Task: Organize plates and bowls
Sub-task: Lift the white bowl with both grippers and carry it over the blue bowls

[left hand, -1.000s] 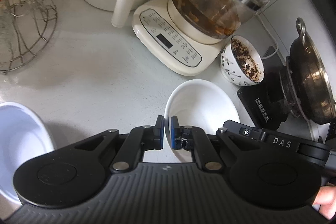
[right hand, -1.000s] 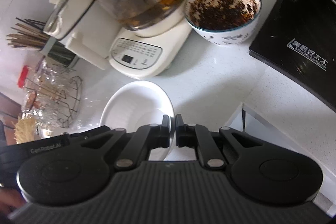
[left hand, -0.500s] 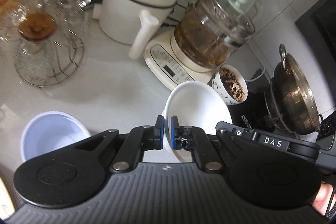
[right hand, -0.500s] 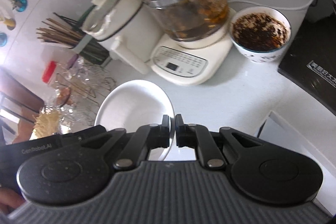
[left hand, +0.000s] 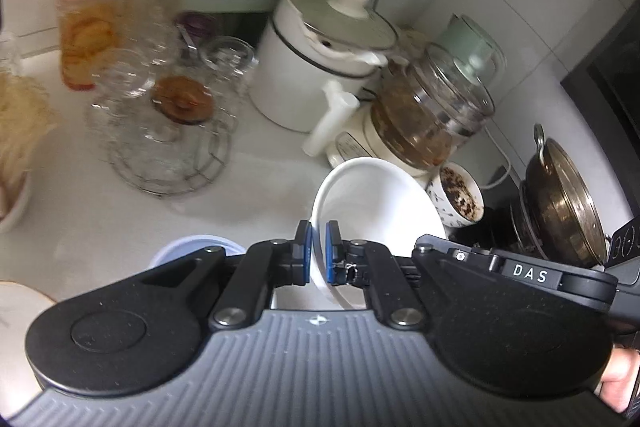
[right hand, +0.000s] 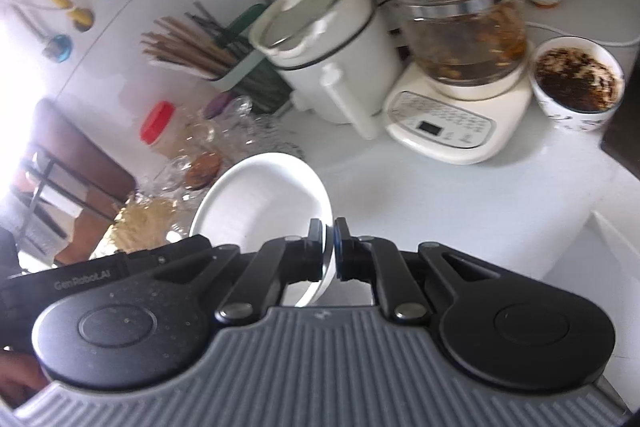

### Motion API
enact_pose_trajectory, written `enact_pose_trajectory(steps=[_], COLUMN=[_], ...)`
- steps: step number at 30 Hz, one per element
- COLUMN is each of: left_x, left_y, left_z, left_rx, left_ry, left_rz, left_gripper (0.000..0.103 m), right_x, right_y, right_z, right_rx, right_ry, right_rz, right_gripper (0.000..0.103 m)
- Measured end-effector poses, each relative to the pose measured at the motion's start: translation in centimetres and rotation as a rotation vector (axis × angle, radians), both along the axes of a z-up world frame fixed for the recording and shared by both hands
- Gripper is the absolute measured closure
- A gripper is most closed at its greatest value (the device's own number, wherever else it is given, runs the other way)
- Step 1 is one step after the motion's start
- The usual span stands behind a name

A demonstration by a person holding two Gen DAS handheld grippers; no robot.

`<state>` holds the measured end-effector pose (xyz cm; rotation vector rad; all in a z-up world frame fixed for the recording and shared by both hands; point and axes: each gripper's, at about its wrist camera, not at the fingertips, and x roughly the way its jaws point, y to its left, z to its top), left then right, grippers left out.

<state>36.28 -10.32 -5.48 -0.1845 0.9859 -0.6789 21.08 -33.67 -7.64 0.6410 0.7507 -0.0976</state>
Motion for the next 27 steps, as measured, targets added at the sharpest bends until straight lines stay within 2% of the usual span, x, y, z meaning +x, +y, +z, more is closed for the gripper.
enact_pose_trajectory(steps=[10,18,27], left_x=[0.7,0.7,1.0], left_y=[6.0,8.7,8.5], left_z=[-0.9,-3.7,-7.0], left_rx=[0.006,0.051,0.083], left_ry=[0.005,0.039,0.11], left_rz=[0.126,0.201,0.176], left_gripper=[0.096,0.096,0.095], right_x=[3.6,5.7,5.9], right_y=[4.9,8.3,8.6], right_z=[-0.1,-1.5,-4.2], right_rx=[-0.027,-0.097,-0.103], right_ry=[0.019,0.069,0.159], right_rz=[0.135,0.216,0.208], right_gripper=[0.095,0.095,0.095])
